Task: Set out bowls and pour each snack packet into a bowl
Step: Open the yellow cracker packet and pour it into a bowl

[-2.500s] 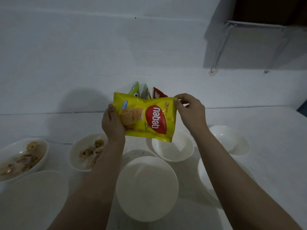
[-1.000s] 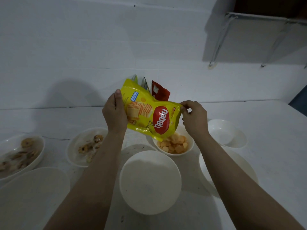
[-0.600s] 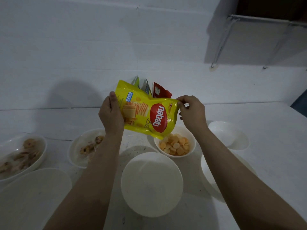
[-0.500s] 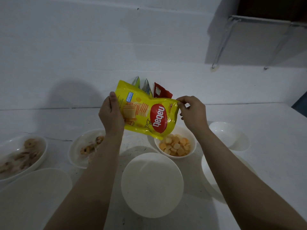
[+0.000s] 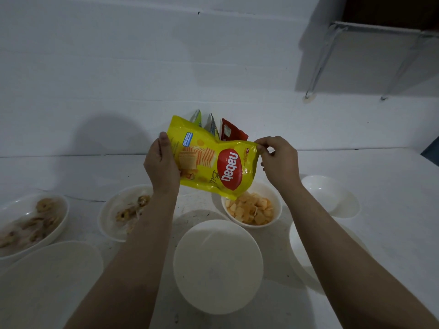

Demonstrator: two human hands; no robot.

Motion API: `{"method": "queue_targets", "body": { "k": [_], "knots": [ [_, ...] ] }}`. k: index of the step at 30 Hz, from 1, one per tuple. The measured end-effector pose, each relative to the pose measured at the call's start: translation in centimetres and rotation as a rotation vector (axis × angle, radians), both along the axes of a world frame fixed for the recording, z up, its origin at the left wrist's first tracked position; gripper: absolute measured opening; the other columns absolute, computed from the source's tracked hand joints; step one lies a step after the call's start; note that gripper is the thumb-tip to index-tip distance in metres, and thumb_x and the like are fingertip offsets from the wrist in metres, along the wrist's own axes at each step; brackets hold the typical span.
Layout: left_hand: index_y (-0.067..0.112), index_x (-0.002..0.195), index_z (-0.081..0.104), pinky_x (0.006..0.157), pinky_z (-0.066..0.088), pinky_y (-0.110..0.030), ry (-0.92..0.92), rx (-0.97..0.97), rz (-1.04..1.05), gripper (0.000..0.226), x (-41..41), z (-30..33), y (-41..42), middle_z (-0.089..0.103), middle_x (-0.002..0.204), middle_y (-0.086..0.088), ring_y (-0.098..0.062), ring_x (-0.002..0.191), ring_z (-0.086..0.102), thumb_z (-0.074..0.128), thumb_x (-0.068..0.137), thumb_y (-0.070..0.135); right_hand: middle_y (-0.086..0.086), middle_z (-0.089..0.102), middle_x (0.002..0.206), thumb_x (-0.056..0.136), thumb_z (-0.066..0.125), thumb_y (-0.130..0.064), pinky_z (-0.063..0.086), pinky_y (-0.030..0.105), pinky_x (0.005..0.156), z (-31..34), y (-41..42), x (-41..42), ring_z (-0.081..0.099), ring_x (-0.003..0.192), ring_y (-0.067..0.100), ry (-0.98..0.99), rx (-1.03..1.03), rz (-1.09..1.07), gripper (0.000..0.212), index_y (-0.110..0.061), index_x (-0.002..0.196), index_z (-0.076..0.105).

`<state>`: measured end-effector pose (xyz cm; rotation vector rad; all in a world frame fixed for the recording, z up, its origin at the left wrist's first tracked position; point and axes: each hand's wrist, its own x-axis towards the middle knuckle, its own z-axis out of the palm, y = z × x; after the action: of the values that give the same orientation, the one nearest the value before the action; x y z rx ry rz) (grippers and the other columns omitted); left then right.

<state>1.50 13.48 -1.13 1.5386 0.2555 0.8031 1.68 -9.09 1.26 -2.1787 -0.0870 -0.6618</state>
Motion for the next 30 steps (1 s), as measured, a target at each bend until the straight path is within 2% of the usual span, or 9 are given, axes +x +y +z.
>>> {"method": "queue_targets", "body": {
  "k": [3,6,14,22,26,30],
  "knots": [
    [0.024,0.06,0.033,0.052,0.031,-0.029,-0.007,-0.036,0.001,0.047,0.0,0.0,0.1,0.032,0.055,0.009,-0.005,0.051,0.03,0.042,0.102,0.042,-0.014,0.056,0.087,0.095,0.058,-0.01,0.057,0.049,0.077,0.2,0.2,0.2,0.065,0.082,0.025,-0.018,0.017,0.012,0.016,-0.014,0.099,0.073],
    [0.028,0.058,0.034,0.054,0.033,-0.034,-0.015,-0.038,-0.001,0.047,0.2,0.0,0.3,0.033,0.053,0.011,-0.007,0.054,0.032,0.042,0.1,0.046,-0.009,0.06,0.088,0.094,0.06,-0.01,0.057,0.05,0.076,0.7,-0.2,0.7,0.066,0.081,0.026,-0.006,0.007,0.038,0.015,-0.015,0.098,0.074],
    [0.024,0.06,0.032,0.055,0.031,-0.031,-0.012,-0.009,0.016,0.047,0.3,0.2,-0.1,0.032,0.056,0.007,-0.008,0.054,0.031,0.041,0.102,0.043,-0.008,0.061,0.088,0.093,0.061,-0.008,0.056,0.049,0.081,1.0,-0.7,1.0,0.065,0.08,0.026,0.014,-0.026,0.042,0.015,-0.013,0.097,0.075],
    [0.023,0.06,0.032,0.052,0.028,-0.022,-0.021,-0.003,0.015,0.046,0.1,0.2,-0.3,0.031,0.057,0.009,-0.002,0.051,0.03,0.042,0.103,0.039,-0.005,0.062,0.093,0.096,0.058,-0.01,0.057,0.048,0.077,1.0,-0.8,0.9,0.066,0.063,0.025,0.04,-0.028,0.04,0.015,-0.014,0.098,0.073],
    [0.022,0.061,0.034,0.052,0.03,-0.023,-0.007,-0.046,0.02,0.046,-0.2,0.1,0.0,0.033,0.057,0.009,-0.001,0.05,0.032,0.041,0.102,0.041,0.001,0.06,0.099,0.098,0.053,-0.01,0.058,0.048,0.071,0.7,-0.2,0.8,0.066,0.068,0.025,0.034,0.001,0.048,0.017,-0.014,0.099,0.07],
    [0.021,0.061,0.035,0.049,0.03,-0.019,-0.013,-0.072,0.041,0.046,-1.1,0.5,-0.2,0.035,0.057,0.008,-0.001,0.047,0.034,0.041,0.103,0.039,-0.005,0.055,0.094,0.098,0.05,-0.013,0.058,0.05,0.075,0.8,0.5,0.6,0.065,0.085,0.026,-0.015,0.023,0.057,0.019,-0.018,0.101,0.068]
  ]
}}
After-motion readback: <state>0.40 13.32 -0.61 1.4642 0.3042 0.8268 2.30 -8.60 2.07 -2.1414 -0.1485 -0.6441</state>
